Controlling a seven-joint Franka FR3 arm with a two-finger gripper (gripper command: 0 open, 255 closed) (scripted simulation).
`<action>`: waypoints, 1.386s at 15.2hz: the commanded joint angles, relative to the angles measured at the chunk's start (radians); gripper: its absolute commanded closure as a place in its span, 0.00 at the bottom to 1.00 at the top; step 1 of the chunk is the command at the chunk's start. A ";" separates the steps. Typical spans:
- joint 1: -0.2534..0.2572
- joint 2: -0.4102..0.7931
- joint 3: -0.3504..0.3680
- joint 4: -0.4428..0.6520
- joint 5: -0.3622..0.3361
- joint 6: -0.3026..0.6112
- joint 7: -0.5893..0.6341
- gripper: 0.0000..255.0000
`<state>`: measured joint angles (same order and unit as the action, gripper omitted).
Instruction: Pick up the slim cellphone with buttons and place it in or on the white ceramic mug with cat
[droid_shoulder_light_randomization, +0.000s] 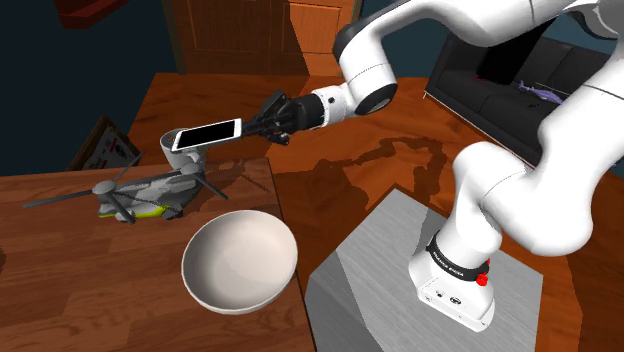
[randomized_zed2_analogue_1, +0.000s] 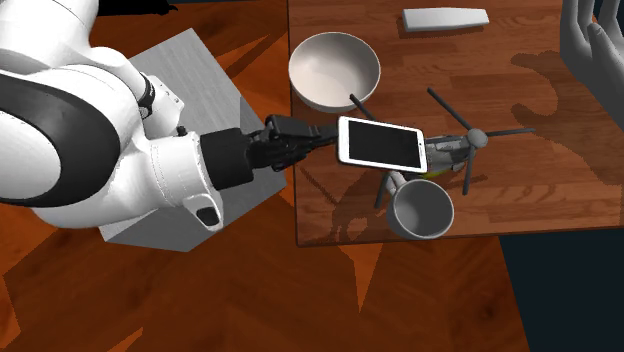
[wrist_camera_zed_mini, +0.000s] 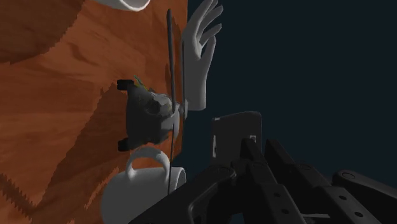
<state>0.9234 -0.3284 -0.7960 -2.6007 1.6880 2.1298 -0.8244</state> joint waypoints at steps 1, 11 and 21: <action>0.036 0.109 -0.033 0.079 0.037 -0.060 0.004 1.00; 0.045 0.460 -0.068 0.293 0.182 -0.270 0.035 1.00; 0.005 0.601 -0.045 0.288 0.263 -0.381 -0.039 1.00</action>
<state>0.9284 0.2644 -0.8448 -2.3084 1.9471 1.7534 -0.8573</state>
